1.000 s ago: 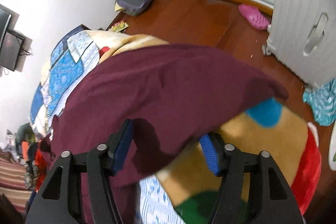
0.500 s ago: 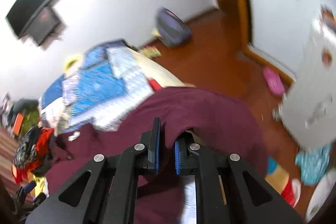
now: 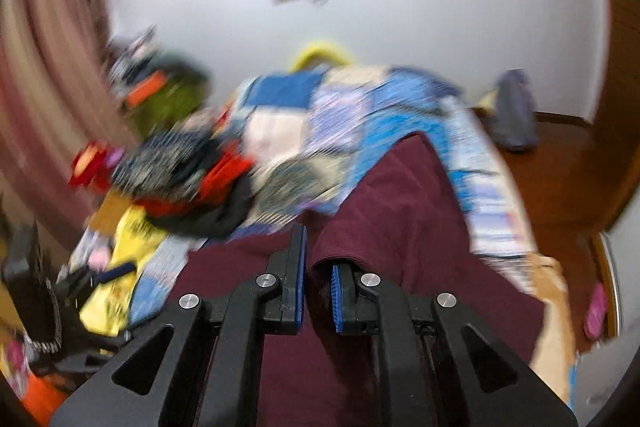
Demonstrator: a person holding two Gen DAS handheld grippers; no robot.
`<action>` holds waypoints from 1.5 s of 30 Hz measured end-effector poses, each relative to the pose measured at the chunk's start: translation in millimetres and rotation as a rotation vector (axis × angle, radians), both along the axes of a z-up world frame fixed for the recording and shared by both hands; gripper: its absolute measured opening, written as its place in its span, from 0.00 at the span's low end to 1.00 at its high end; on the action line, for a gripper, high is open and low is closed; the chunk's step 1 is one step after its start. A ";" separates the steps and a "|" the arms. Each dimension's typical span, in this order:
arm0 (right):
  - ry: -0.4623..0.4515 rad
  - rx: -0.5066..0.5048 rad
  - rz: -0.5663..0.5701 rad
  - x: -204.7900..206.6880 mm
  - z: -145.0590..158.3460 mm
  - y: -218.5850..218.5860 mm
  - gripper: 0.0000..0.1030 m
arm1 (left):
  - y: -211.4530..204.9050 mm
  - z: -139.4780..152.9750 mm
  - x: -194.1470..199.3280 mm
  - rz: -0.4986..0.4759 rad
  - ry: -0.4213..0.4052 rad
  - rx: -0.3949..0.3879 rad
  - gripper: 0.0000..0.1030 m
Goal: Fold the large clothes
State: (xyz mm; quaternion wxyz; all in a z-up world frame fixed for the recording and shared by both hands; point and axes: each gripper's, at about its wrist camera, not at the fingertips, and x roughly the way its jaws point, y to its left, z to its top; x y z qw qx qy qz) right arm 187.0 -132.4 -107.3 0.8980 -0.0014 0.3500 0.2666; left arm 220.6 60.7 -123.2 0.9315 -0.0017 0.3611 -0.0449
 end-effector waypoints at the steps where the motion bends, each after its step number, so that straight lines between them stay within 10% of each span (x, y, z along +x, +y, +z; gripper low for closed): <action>1: 0.018 -0.035 0.040 -0.9 -9.1 17.5 0.09 | 9.5 -0.4 -3.3 0.019 -0.002 -0.004 0.85; 12: 0.338 -0.338 0.282 -4.4 -141.1 119.0 0.14 | 76.1 -29.3 -26.7 0.151 0.076 -0.030 0.85; 23: 0.295 -0.271 0.275 -18.3 -91.6 75.0 0.27 | 52.3 -17.7 -21.0 0.102 0.052 0.005 0.85; 34: 0.111 -0.223 -0.045 -9.3 -29.1 -66.8 0.31 | -44.0 -8.8 14.1 -0.131 0.040 0.134 0.90; 45: 0.140 -0.303 -0.264 -7.0 -69.8 -145.2 0.36 | -150.7 -76.2 51.4 -0.374 0.213 0.340 0.90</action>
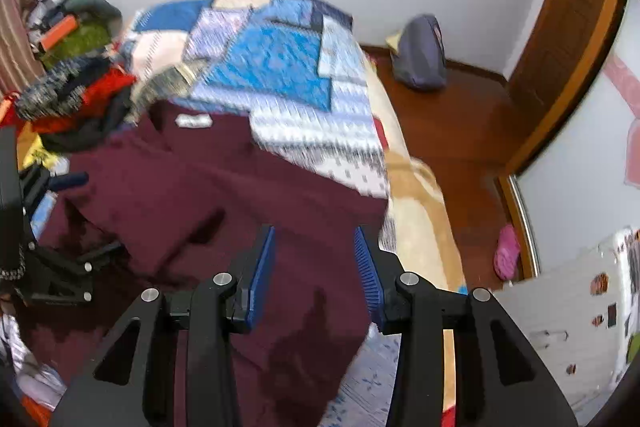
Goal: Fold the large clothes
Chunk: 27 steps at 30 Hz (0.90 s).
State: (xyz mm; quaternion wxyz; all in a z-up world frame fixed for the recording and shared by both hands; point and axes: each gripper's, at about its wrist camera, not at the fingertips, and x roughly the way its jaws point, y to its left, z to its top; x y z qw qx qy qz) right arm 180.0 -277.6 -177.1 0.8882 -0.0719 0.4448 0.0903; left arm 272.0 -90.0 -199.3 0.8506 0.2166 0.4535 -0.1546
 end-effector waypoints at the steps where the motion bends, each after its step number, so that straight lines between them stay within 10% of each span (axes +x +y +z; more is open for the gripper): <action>1: 0.029 -0.005 -0.001 2.1 -13.7 1.1 0.36 | -5.3 -4.8 0.4 -0.001 0.017 0.006 0.90; 14: 0.159 -0.041 0.006 -8.6 -97.9 0.2 0.38 | -13.3 -32.7 34.9 0.024 0.132 -0.066 0.90; 22: 0.163 -0.017 -0.002 -9.0 -100.0 -5.8 0.40 | 12.0 -7.1 40.6 0.091 0.103 -0.216 0.15; 27: 0.192 -0.010 0.011 0.7 -101.8 -5.6 0.40 | 52.2 25.0 44.5 0.181 0.058 -0.341 0.08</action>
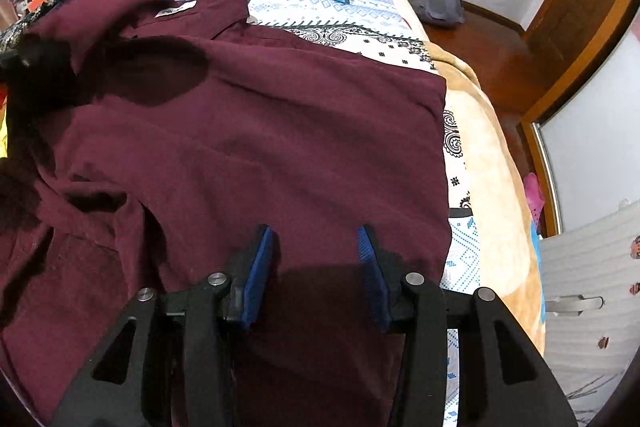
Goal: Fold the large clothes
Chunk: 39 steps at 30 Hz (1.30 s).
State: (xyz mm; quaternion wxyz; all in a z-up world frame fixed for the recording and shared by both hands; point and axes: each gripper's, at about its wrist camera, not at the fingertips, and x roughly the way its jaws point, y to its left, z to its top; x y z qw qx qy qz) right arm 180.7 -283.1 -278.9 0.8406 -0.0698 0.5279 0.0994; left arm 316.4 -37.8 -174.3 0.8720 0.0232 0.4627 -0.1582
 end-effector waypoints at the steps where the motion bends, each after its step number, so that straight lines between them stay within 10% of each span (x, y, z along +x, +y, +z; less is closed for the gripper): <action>1: 0.006 0.003 0.002 1.8 3.1 -0.6 0.40 | 6.5 6.5 -0.9 0.017 -0.010 -0.017 0.07; 10: -0.094 0.056 0.040 13.7 48.0 20.4 0.40 | 109.0 70.7 -28.4 0.271 -0.121 -0.230 0.01; 16: -0.077 0.036 0.111 16.7 38.8 57.5 0.40 | 164.1 45.1 -52.7 0.392 -0.058 -0.326 0.01; 27: 0.008 -0.040 0.148 12.7 12.6 75.5 0.40 | 185.7 -62.9 -85.6 0.460 0.174 -0.270 0.16; 39: -0.020 -0.001 0.093 7.7 31.5 54.4 0.40 | 200.4 -45.8 -111.9 0.416 0.153 -0.199 0.30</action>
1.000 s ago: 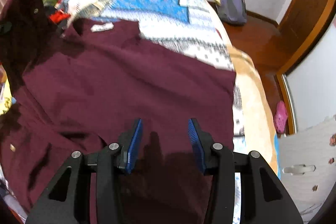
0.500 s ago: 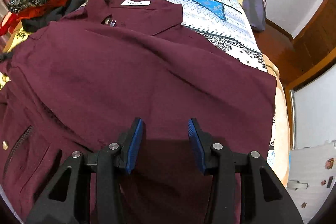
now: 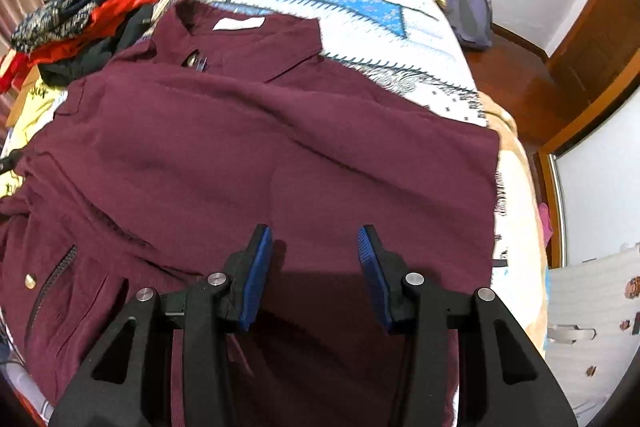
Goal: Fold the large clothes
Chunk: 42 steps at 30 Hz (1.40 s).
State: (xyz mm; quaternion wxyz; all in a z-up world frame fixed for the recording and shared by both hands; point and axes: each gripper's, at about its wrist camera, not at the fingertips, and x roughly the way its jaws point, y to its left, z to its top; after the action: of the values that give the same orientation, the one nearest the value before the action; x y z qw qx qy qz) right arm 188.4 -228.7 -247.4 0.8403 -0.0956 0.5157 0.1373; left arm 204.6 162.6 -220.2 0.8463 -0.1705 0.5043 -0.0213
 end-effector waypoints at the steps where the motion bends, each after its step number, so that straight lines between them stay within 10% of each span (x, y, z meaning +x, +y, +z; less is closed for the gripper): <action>1: -0.009 0.003 -0.009 0.2 3.3 -3.9 0.40 | 1.7 2.1 -2.5 -0.004 0.000 -0.006 0.31; 6: -0.055 0.035 -0.068 4.7 20.2 -24.6 0.40 | 16.2 11.4 -7.7 0.014 0.035 -0.069 0.32; 10: -0.080 0.097 -0.126 8.3 30.7 -43.8 0.40 | 23.8 34.8 -19.5 0.083 -0.028 0.119 0.72; 15: -0.080 0.113 -0.185 17.9 27.6 -59.7 0.40 | 46.6 41.1 -11.6 0.133 -0.037 0.161 0.73; 32: 0.078 0.141 -0.308 68.3 -15.6 -115.6 0.40 | 70.1 -71.6 113.9 0.028 0.169 -0.081 0.73; 42: 0.106 0.172 -0.302 102.1 -41.9 -111.8 0.43 | 49.1 -79.7 142.0 -0.072 0.146 -0.171 0.61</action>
State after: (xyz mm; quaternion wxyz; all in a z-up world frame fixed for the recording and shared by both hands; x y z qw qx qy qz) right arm 290.5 -340.5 -289.3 0.8282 0.0625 0.5540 0.0578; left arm 346.5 211.7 -299.9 0.7884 -0.2247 0.5668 -0.0821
